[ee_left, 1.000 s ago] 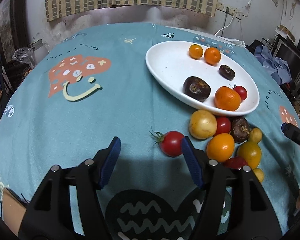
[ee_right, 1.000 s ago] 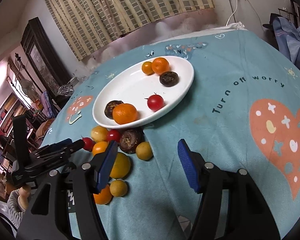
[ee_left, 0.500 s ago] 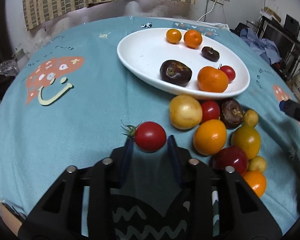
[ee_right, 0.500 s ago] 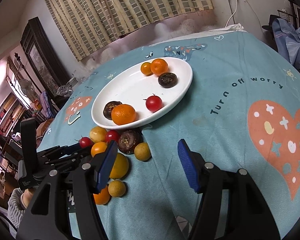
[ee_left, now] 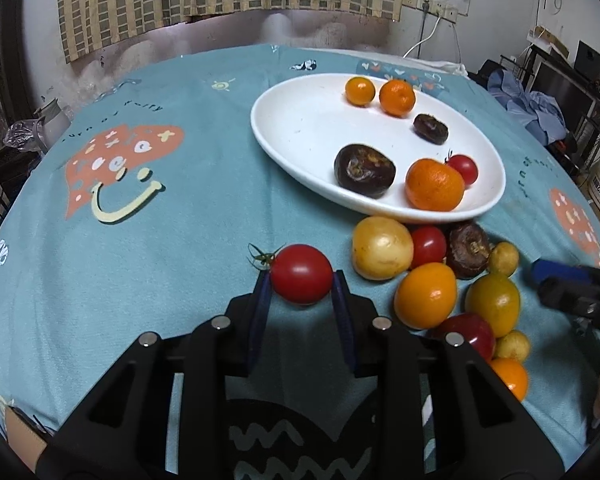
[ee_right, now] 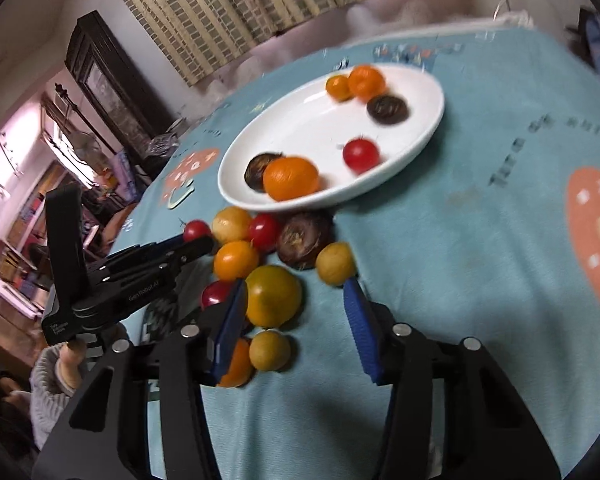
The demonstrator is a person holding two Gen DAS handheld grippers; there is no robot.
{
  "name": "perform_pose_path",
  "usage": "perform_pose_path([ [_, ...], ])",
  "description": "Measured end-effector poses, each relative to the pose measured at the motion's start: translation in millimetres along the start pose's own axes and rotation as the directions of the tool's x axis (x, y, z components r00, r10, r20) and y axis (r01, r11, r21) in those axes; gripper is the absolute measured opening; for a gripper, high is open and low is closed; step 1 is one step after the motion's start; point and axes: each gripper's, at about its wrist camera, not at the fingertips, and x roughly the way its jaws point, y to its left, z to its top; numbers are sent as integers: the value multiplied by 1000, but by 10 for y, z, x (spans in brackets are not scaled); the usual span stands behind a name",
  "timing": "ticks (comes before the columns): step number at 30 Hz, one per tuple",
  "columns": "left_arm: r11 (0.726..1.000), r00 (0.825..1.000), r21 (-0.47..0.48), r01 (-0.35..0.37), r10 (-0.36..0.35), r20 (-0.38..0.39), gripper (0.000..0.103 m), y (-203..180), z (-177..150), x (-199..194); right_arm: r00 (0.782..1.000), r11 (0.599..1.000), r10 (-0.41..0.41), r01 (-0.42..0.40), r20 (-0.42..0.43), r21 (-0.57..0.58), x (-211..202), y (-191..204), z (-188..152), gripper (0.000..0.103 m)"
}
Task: Organize fruits
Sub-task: 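Grasp a red cherry tomato with the left tool while the right tool carries a yellow plum to the plate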
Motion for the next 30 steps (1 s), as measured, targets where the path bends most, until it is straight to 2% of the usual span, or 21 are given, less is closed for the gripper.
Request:
perform_pose_path([
  [6,1000,1000,6,-2,2,3,32,-31,9,-11,999,994,-35,35,1,102,93,-192,103,41],
  [12,1000,1000,0,3,-3,5,32,-26,13,-25,994,992,-110,111,-16,54,206,-119,119,29],
  [16,1000,1000,4,0,0,-5,32,-30,4,2,991,991,-134,134,-6,21,191,-84,107,27],
  [21,1000,999,-15,8,-7,44,32,-6,43,-139,989,992,-123,124,86,-3,-107,-31,90,27],
  [25,999,997,-32,35,-33,74,32,-13,254,-248,983,994,-110,110,144,6,-273,-37,185,27],
  [30,1000,998,-21,13,-11,69,31,-95,753,-69,978,986,-155,161,138,-31,-144,15,638,27],
])
